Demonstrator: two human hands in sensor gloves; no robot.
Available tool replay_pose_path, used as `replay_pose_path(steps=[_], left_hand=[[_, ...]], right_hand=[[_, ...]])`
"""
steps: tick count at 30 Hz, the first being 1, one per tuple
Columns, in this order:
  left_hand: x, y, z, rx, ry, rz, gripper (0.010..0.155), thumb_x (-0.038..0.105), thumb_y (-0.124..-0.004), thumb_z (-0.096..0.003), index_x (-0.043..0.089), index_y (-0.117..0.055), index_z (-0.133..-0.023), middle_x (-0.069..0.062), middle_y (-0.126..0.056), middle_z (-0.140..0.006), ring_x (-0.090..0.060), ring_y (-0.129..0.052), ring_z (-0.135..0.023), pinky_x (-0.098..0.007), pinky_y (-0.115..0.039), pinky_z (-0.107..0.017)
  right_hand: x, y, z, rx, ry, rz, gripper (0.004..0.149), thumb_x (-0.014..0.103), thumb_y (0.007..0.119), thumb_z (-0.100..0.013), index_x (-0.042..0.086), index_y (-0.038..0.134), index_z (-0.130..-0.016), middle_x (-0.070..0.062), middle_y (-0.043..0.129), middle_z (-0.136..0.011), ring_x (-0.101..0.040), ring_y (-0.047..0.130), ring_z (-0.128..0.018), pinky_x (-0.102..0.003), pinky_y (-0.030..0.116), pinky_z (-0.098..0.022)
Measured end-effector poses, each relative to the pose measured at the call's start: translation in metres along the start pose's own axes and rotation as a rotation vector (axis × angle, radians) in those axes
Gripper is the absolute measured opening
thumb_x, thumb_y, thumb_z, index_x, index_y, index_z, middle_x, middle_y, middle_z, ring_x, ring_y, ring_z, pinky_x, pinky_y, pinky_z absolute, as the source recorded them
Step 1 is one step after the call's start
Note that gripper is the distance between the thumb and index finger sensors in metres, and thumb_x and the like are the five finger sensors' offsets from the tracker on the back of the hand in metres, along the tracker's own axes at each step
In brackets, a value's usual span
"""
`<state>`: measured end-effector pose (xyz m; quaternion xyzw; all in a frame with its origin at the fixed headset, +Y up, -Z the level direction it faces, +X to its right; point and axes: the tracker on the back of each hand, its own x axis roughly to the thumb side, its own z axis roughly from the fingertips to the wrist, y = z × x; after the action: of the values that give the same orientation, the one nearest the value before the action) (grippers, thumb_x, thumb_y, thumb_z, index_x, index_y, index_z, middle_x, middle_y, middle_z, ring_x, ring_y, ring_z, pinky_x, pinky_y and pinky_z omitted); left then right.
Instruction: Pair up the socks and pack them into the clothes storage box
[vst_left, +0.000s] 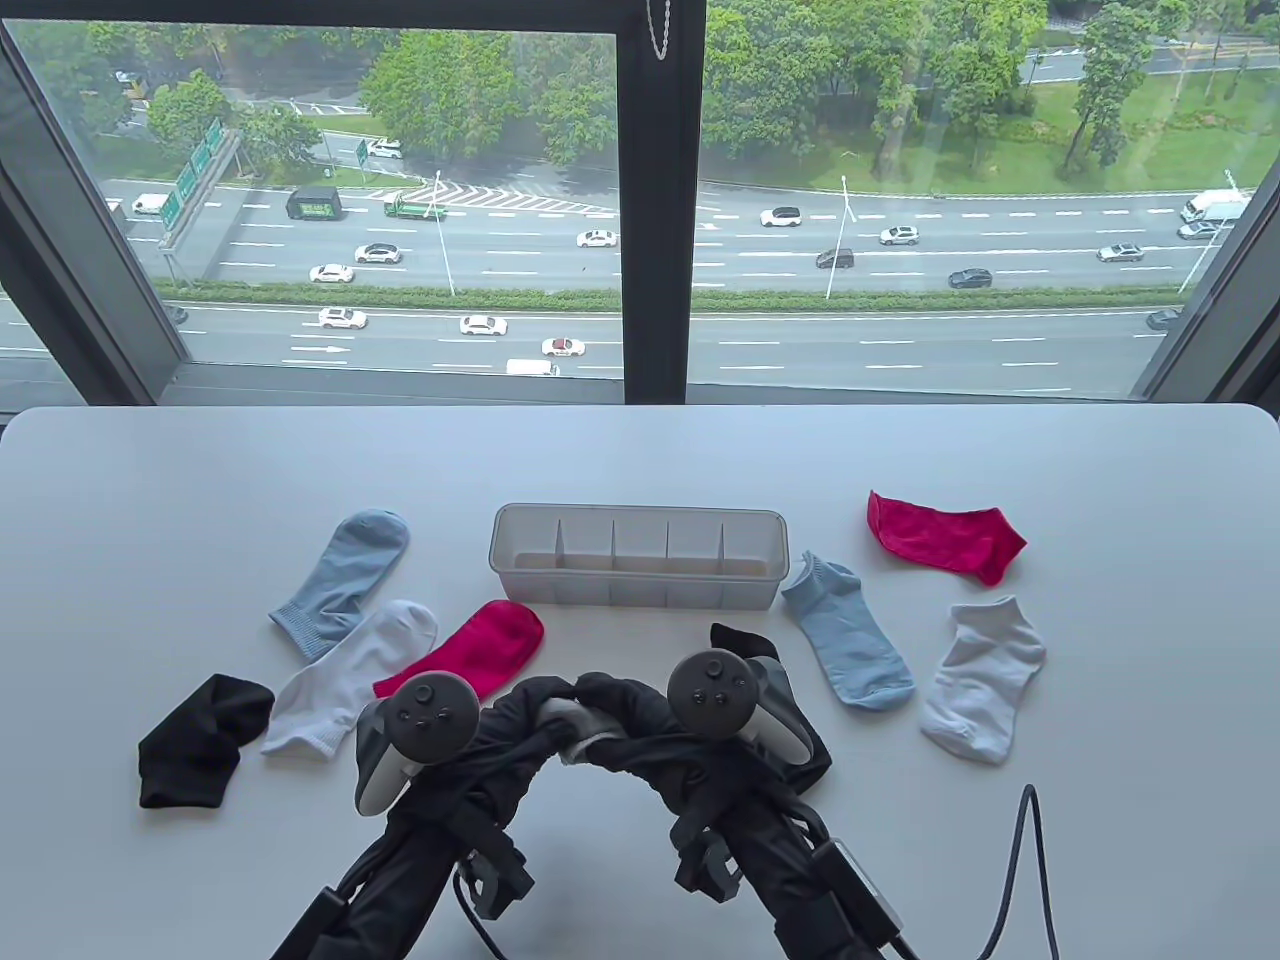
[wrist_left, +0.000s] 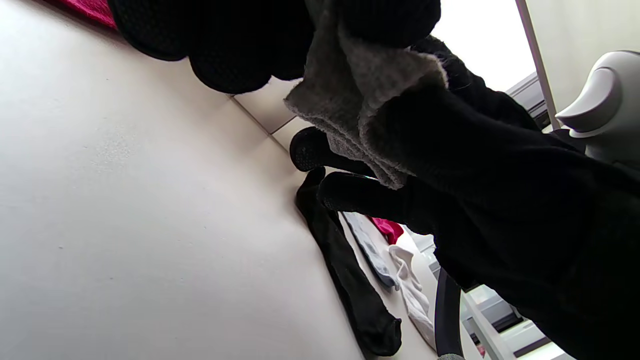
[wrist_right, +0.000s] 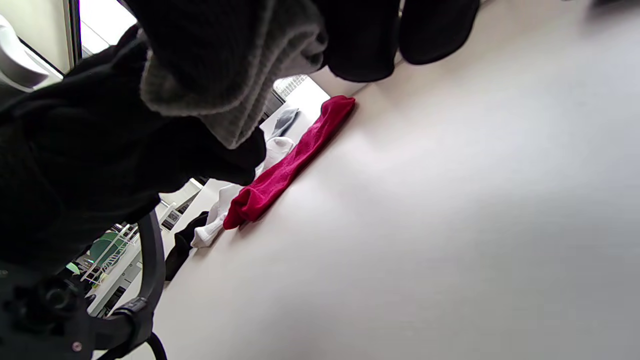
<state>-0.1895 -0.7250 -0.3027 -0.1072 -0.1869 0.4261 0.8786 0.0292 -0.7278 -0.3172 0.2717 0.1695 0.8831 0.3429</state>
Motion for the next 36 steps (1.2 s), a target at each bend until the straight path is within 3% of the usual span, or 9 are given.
replay_pose_path(steps=[4, 6, 8, 11, 13, 14, 18, 23, 36], left_hand=[[0.003, 0.000, 0.002, 0.018, 0.004, -0.016, 0.053, 0.031, -0.067, -0.0589, 0.009, -0.053, -0.105, -0.020, -0.078, -0.094, -0.043, -0.084, -0.079, -0.062, -0.070, -0.063], [0.010, 0.002, 0.007, 0.136, 0.055, -0.076, 0.066, 0.035, -0.066, -0.0593, 0.012, -0.033, -0.111, -0.021, -0.052, -0.112, -0.050, -0.063, -0.098, -0.067, -0.058, -0.069], [0.021, 0.010, 0.014, 0.270, 0.011, -0.176, 0.064, 0.036, -0.069, -0.0585, 0.019, -0.033, -0.108, -0.020, -0.035, -0.114, -0.048, -0.043, -0.104, -0.068, -0.045, -0.075], [0.038, 0.008, 0.016, 0.292, -0.127, -0.387, 0.044, 0.040, -0.076, -0.0548, 0.012, -0.076, -0.089, -0.018, -0.080, -0.089, -0.042, -0.084, -0.076, -0.060, -0.073, -0.058], [0.034, -0.006, 0.011, 0.158, -0.060, -0.467, 0.051, 0.044, -0.077, -0.0525, 0.011, -0.077, -0.092, -0.019, -0.081, -0.090, -0.043, -0.086, -0.076, -0.059, -0.075, -0.057], [0.032, -0.008, 0.011, 0.179, -0.063, -0.474, 0.052, 0.043, -0.077, -0.0519, 0.010, -0.077, -0.092, -0.019, -0.082, -0.089, -0.042, -0.088, -0.075, -0.058, -0.077, -0.056], [0.031, -0.009, 0.008, 0.186, -0.042, -0.421, 0.037, 0.030, -0.079, -0.0539, 0.011, -0.080, -0.085, -0.019, -0.084, -0.083, -0.039, -0.090, -0.071, -0.057, -0.078, -0.055], [0.023, -0.004, 0.008, 0.253, 0.023, -0.407, 0.038, 0.029, -0.069, -0.0554, 0.011, -0.067, -0.089, -0.018, -0.074, -0.091, -0.041, -0.082, -0.079, -0.059, -0.073, -0.060], [-0.002, 0.001, 0.001, 0.181, 0.157, -0.039, 0.036, 0.024, -0.064, -0.0590, 0.009, -0.068, -0.092, -0.020, -0.075, -0.093, -0.043, -0.083, -0.079, -0.060, -0.074, -0.059]], right_hand=[[0.000, 0.002, 0.000, -0.045, 0.010, -0.031, 0.065, 0.034, 0.076, -0.058, 0.017, 0.044, -0.112, -0.013, 0.070, -0.106, -0.035, 0.079, -0.092, -0.058, 0.065, -0.072], [-0.001, 0.001, 0.000, -0.112, 0.060, -0.033, 0.060, 0.035, 0.075, -0.059, 0.015, 0.052, -0.110, -0.014, 0.077, -0.098, -0.033, 0.086, -0.083, -0.056, 0.068, -0.070], [-0.002, -0.002, 0.001, -0.136, 0.074, 0.023, 0.058, 0.038, 0.073, -0.060, 0.012, 0.054, -0.109, -0.014, 0.081, -0.093, -0.030, 0.089, -0.078, -0.054, 0.071, -0.068], [-0.001, -0.002, 0.003, -0.175, 0.088, 0.072, 0.059, 0.041, 0.073, -0.060, 0.009, 0.057, -0.107, -0.013, 0.085, -0.088, -0.027, 0.092, -0.073, -0.053, 0.073, -0.066], [0.004, 0.000, 0.002, -0.170, 0.083, 0.054, 0.059, 0.041, 0.072, -0.060, 0.008, 0.058, -0.106, -0.014, 0.085, -0.086, -0.027, 0.092, -0.072, -0.053, 0.072, -0.066], [0.004, 0.001, 0.002, -0.179, 0.103, 0.073, 0.059, 0.040, 0.071, -0.060, 0.006, 0.060, -0.105, -0.015, 0.086, -0.085, -0.028, 0.092, -0.071, -0.054, 0.072, -0.066], [0.002, 0.006, 0.002, -0.155, 0.086, 0.054, 0.057, 0.039, 0.069, -0.060, 0.007, 0.058, -0.106, -0.016, 0.083, -0.088, -0.030, 0.090, -0.075, -0.055, 0.070, -0.067], [0.000, 0.010, -0.003, -0.069, 0.097, -0.072, 0.057, 0.028, 0.079, -0.058, 0.017, 0.051, -0.107, -0.014, 0.070, -0.101, -0.036, 0.080, -0.088, -0.059, 0.067, -0.070], [-0.005, 0.009, -0.004, 0.005, 0.027, -0.190, 0.045, 0.006, 0.082, -0.051, 0.033, 0.071, -0.085, 0.001, 0.072, -0.099, -0.032, 0.073, -0.096, -0.059, 0.064, -0.073]])
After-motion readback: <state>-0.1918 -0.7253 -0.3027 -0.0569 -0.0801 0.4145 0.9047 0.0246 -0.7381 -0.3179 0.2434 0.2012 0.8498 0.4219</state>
